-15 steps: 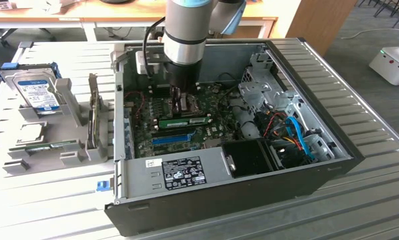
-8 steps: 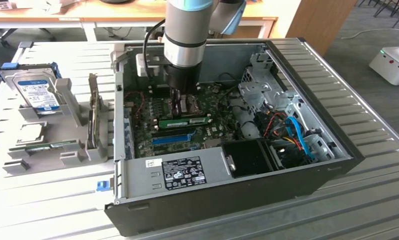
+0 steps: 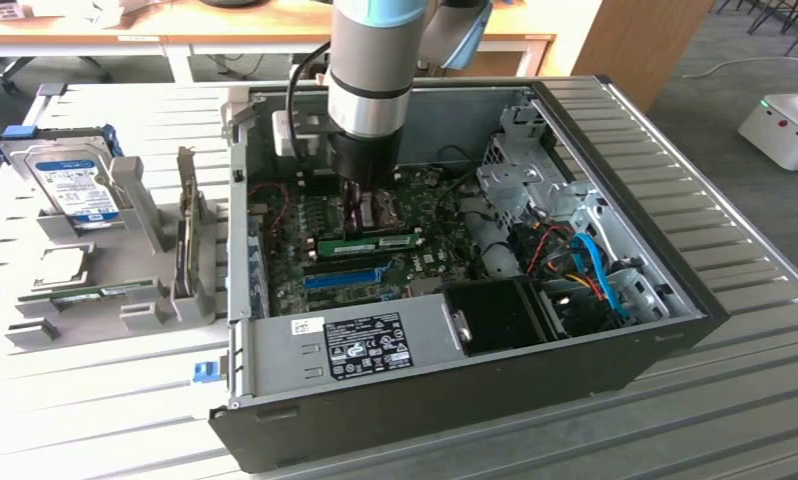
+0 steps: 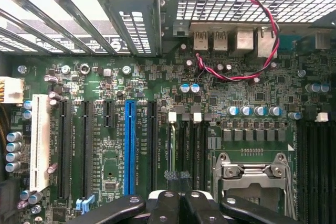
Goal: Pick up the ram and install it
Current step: 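Press down the ram until it locks into place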
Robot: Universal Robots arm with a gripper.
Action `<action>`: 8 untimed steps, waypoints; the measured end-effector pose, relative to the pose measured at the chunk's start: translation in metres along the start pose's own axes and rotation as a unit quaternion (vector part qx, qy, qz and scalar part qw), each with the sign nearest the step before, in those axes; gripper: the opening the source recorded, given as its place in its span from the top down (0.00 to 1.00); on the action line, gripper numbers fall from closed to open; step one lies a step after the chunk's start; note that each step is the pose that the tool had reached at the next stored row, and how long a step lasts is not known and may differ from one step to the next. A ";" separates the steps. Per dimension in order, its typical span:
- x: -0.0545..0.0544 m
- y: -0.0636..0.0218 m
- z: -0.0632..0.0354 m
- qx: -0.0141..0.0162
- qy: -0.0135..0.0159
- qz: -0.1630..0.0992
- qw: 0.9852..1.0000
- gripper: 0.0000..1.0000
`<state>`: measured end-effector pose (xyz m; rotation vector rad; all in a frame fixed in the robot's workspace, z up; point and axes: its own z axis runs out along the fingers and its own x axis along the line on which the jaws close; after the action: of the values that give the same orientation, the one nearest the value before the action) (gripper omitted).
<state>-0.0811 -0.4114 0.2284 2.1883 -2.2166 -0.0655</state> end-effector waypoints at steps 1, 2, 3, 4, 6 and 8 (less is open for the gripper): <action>0.000 0.0000 0.0000 0.000 0.000 0.000 1.000 0.89; 0.000 0.0000 0.0000 0.000 0.000 0.000 1.000 0.89; 0.000 0.0000 0.0000 0.000 0.000 0.000 1.000 0.89; 0.000 0.0000 0.0000 0.000 0.000 0.000 1.000 0.89; 0.000 0.0000 0.0003 0.000 0.000 0.000 1.000 0.89; 0.000 -0.0001 0.0011 0.000 0.000 0.000 1.000 0.89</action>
<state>-0.0811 -0.4114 0.2272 2.1883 -2.2166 -0.0657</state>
